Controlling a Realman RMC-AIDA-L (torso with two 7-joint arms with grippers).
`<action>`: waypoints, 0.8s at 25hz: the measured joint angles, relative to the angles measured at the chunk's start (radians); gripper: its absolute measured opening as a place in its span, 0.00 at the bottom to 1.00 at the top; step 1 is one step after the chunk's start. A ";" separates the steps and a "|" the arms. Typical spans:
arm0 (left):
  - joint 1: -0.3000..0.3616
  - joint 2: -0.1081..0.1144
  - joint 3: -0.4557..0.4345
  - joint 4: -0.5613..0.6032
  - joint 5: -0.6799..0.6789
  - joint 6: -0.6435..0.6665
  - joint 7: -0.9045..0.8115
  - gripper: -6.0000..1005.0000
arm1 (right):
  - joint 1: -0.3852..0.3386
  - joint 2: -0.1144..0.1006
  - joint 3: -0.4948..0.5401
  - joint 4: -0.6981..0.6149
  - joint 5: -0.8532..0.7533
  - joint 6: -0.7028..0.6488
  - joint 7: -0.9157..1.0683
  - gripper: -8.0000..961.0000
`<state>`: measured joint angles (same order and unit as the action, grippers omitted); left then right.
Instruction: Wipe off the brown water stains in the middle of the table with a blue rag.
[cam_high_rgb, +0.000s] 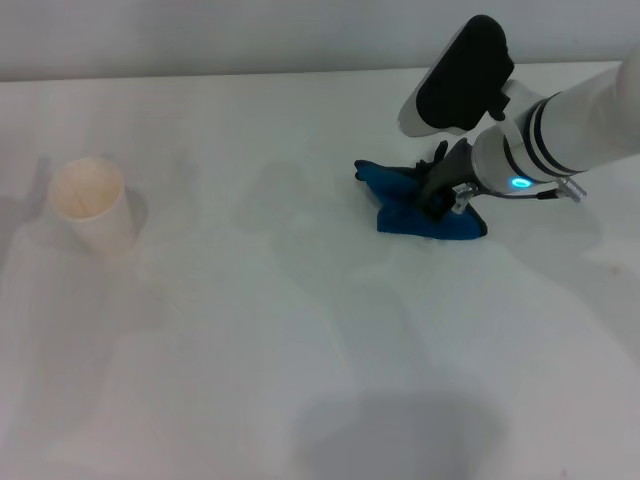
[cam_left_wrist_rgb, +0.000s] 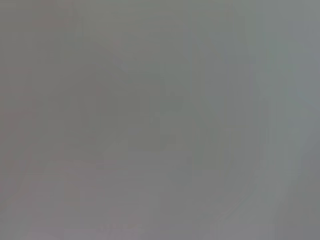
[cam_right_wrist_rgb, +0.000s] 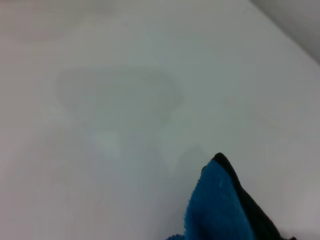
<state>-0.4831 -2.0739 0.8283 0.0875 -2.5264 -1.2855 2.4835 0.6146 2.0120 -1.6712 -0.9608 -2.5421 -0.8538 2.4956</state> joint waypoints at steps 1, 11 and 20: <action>0.001 0.000 0.000 0.000 0.000 0.000 0.000 0.86 | -0.001 0.000 0.001 0.000 0.000 0.002 0.000 0.07; 0.003 -0.002 0.000 0.000 0.000 0.000 0.000 0.86 | -0.018 0.002 -0.001 -0.016 0.006 -0.001 0.000 0.07; 0.003 -0.002 0.000 0.000 -0.001 0.000 0.000 0.86 | -0.133 0.005 0.134 -0.152 0.125 0.050 0.002 0.25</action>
<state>-0.4803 -2.0754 0.8282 0.0875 -2.5271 -1.2856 2.4835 0.4818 2.0169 -1.5368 -1.1124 -2.4176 -0.8036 2.4976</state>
